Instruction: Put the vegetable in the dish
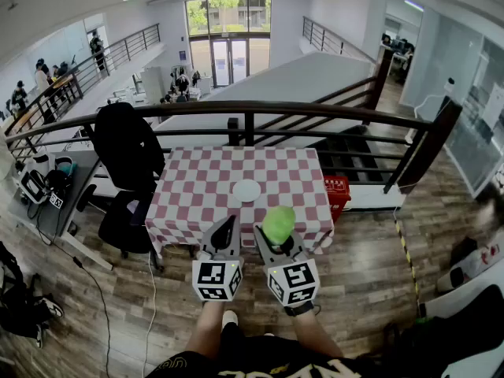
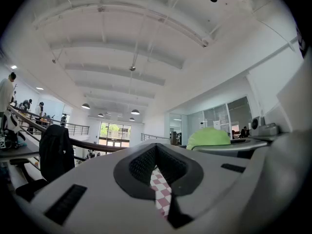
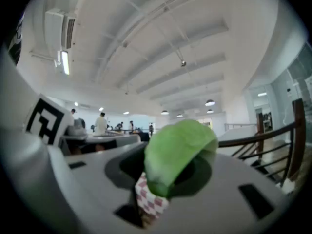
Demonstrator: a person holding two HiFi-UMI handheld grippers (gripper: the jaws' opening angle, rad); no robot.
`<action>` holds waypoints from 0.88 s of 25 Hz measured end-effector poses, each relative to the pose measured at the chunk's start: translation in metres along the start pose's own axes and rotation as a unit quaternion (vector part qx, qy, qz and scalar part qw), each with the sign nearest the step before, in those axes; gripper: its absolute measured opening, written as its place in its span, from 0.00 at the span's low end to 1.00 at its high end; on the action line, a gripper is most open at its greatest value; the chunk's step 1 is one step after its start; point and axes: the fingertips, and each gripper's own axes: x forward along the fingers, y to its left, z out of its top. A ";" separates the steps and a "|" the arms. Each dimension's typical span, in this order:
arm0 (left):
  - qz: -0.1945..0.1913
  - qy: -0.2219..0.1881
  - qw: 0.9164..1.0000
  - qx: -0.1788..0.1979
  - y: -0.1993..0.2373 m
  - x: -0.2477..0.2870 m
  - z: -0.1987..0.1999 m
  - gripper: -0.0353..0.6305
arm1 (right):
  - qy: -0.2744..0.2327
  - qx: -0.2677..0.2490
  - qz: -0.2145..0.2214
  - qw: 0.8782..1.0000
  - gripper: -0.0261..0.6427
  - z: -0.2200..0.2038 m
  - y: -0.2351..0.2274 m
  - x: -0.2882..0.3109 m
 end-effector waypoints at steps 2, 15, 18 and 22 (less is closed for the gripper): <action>0.004 0.000 1.000 -0.006 0.008 -0.003 -0.003 0.08 | 0.005 0.002 -0.004 1.000 0.25 -0.003 0.003 0.003; -0.016 0.012 1.000 -0.022 0.073 0.025 -0.026 0.08 | 0.042 0.024 -0.024 0.999 0.25 -0.030 0.014 0.074; -0.014 0.013 0.999 -0.027 0.097 0.029 -0.028 0.08 | 0.054 0.034 -0.019 0.998 0.25 -0.039 0.022 0.098; -0.006 0.015 0.999 -0.039 0.131 0.033 -0.034 0.08 | 0.065 0.031 -0.019 0.997 0.25 -0.048 0.031 0.123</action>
